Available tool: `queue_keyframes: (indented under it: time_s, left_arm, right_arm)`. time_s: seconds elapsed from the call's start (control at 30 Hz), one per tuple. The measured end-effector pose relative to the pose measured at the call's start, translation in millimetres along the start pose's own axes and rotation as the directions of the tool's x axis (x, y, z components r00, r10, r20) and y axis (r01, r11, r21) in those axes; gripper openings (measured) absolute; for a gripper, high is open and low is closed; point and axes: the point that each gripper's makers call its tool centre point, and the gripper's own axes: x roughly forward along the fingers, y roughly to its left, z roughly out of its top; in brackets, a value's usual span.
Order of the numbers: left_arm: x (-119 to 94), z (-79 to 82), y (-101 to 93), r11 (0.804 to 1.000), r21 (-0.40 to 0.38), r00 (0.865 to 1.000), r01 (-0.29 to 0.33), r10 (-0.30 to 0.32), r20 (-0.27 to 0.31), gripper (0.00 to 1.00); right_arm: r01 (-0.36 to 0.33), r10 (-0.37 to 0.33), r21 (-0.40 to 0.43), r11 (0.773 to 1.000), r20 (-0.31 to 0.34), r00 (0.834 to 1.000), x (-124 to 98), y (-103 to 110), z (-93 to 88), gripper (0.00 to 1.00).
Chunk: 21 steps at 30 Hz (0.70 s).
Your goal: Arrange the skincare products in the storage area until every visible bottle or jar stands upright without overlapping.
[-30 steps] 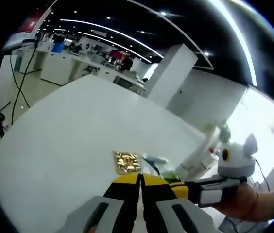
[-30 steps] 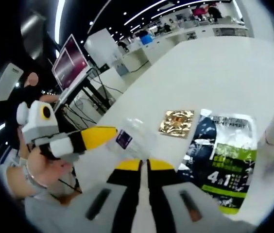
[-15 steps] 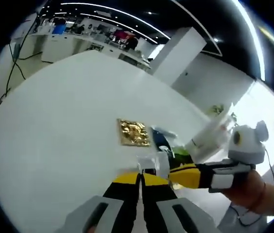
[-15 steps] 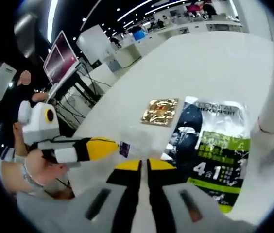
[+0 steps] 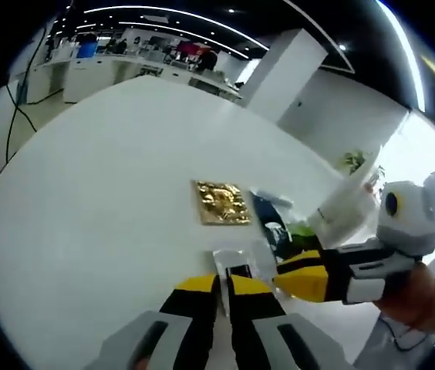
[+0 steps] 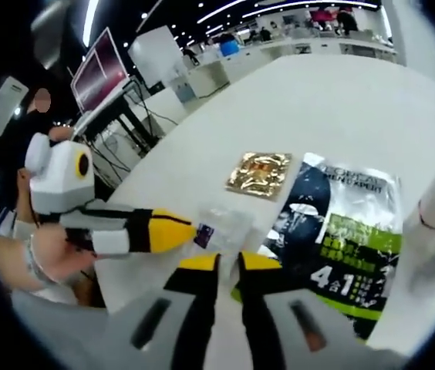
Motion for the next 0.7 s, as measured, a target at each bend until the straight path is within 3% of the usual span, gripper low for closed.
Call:
queue_keyframes:
  time_s: [0.27, 0.7]
  left_arm:
    - [1.8, 2.1, -2.0, 0.999, 0.040, 1.000, -0.003, 0.003, 0.000, 0.10]
    - [2.0, 1.4, -1.8, 0.997, 0.079, 1.000, -0.012, 0.012, 0.006, 0.10]
  right_arm:
    - [0.035, -0.038, -0.121, 0.992, -0.019, 0.999, 2.2, 1.2, -0.2, 0.16]
    - [0.059, -0.063, -0.172, 0.983, -0.014, 0.998, 1.4, -0.3, 0.8, 0.18]
